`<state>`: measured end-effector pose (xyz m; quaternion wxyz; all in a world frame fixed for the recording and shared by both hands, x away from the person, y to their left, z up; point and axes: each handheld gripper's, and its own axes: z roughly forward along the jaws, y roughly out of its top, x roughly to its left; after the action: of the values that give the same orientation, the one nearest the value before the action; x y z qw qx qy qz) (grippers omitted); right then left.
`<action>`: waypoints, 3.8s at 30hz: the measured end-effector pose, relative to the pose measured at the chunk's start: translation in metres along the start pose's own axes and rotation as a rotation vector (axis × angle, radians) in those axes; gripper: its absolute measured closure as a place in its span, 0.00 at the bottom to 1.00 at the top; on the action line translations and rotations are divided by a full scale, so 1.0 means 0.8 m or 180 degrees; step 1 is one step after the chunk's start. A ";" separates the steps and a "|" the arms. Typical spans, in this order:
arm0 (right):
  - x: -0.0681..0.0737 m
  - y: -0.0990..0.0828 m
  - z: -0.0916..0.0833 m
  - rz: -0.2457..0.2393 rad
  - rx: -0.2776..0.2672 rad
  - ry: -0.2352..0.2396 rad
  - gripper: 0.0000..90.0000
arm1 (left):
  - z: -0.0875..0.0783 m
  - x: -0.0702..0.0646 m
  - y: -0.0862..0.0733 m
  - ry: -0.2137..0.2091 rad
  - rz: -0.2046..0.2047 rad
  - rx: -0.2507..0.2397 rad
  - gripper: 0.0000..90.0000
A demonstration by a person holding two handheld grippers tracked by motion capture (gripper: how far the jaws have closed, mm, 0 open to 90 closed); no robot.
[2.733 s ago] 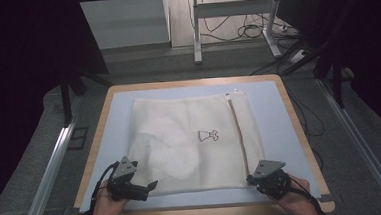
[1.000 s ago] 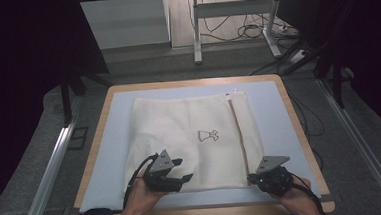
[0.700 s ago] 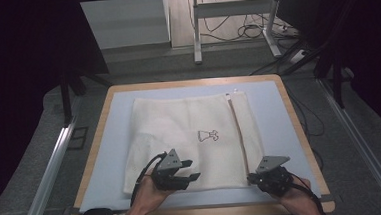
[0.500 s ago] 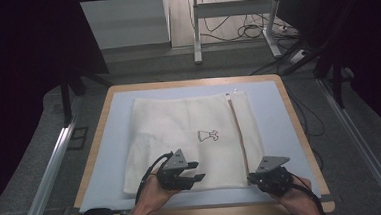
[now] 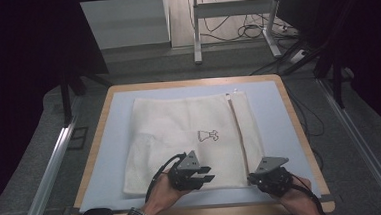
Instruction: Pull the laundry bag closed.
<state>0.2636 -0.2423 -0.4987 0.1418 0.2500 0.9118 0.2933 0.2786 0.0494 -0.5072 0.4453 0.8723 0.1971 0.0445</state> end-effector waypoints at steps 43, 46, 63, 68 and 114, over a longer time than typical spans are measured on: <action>0.001 0.000 0.000 0.0045 -0.0002 -0.0027 0.90 | 0.085 -0.029 0.047 -0.0286 0.0306 0.0182 1.00; 0.000 -0.001 -0.001 0.0046 -0.0005 -0.0022 0.90 | 0.093 -0.031 0.046 -0.0284 0.0327 0.0245 1.00; 0.001 0.000 0.000 0.0035 0.0011 -0.0037 0.90 | 0.117 -0.032 0.043 -0.0306 0.0258 0.0376 1.00; 0.001 0.000 0.001 0.0007 0.0026 -0.0064 0.89 | 0.116 -0.039 0.038 -0.0209 0.0364 0.0282 1.00; -0.024 0.013 0.020 -0.0090 0.0067 -0.0302 0.90 | 0.116 -0.036 0.036 -0.0248 0.0340 0.0274 1.00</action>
<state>0.2898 -0.2379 -0.5025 0.1864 0.2523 0.9105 0.2694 0.2842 -0.0471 -0.5369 0.4117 0.9010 0.1345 0.0257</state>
